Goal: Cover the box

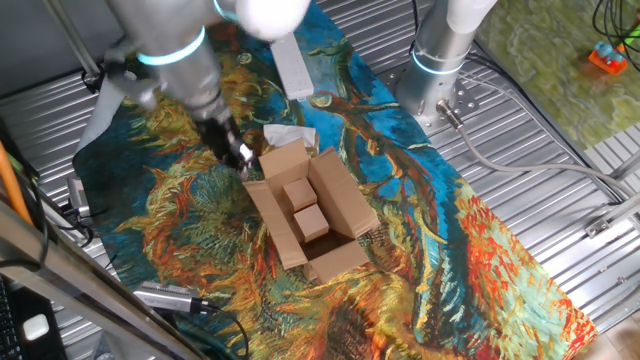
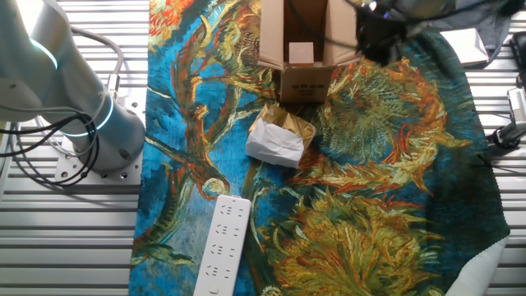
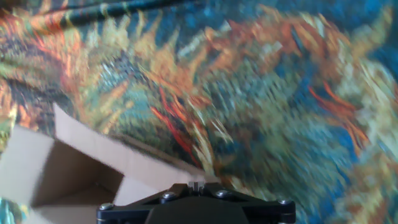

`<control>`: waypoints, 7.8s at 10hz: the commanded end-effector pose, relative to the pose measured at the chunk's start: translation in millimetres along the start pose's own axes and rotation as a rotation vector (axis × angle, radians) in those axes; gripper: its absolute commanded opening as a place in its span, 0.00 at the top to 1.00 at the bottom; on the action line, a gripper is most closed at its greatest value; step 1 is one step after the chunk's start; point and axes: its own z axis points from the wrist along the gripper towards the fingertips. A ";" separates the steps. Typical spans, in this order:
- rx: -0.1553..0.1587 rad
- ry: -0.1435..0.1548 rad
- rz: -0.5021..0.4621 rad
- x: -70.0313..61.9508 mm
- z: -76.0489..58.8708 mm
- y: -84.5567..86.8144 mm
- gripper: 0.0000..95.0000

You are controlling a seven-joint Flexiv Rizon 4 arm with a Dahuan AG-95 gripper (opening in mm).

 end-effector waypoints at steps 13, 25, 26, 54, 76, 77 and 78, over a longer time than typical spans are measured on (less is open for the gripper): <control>-0.185 -0.059 0.114 69.2 24.9 -21.3 1.00; -0.290 -0.056 0.233 48.6 22.5 -14.1 1.00; -0.289 -0.052 0.227 48.6 22.5 -14.1 1.00; -0.177 -0.075 0.237 49.2 22.2 -14.1 1.00; -0.210 -0.068 0.193 73.1 8.3 -50.7 1.00; -0.221 -0.075 0.210 75.5 8.7 -47.2 1.00; -0.251 -0.088 0.227 76.9 10.0 -44.1 1.00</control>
